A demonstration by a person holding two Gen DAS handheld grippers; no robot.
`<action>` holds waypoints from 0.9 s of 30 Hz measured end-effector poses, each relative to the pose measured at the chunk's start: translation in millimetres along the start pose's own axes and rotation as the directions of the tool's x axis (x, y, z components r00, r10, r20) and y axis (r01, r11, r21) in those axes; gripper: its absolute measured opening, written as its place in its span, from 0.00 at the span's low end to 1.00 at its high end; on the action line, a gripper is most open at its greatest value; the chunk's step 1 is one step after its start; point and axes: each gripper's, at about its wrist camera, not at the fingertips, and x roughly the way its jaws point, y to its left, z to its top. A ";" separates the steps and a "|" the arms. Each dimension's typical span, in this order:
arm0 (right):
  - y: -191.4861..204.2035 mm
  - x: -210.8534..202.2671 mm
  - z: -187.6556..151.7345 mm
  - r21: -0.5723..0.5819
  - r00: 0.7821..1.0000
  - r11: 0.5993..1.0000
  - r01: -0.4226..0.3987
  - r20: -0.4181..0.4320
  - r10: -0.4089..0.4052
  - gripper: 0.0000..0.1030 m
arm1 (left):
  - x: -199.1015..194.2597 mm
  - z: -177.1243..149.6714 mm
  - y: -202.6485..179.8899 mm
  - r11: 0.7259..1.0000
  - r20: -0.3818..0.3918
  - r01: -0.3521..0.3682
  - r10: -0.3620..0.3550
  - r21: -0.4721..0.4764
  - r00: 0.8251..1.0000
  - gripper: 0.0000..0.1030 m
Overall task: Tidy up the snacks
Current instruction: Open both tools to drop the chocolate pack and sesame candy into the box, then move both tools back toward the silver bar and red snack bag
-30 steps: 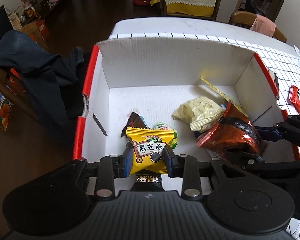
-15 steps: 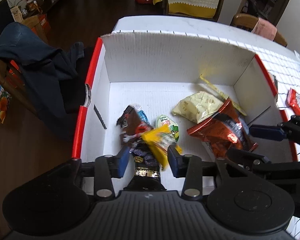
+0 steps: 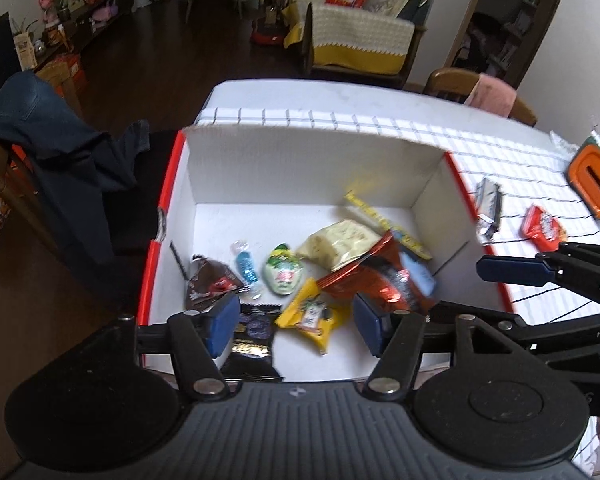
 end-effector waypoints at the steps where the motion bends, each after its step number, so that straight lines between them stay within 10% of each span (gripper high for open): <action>1: -1.2 -5.4 0.5 0.009 1.000 1.000 -0.005 0.011 0.005 0.61 | -3.2 0.1 -3.3 1.000 0.009 0.004 -0.004 0.003 1.000 0.61; 27: -94.7 -101.1 -37.1 0.091 0.985 0.996 0.008 0.170 -0.024 0.99 | -18.0 9.9 -129.2 0.975 0.111 0.126 -0.148 0.181 0.983 0.82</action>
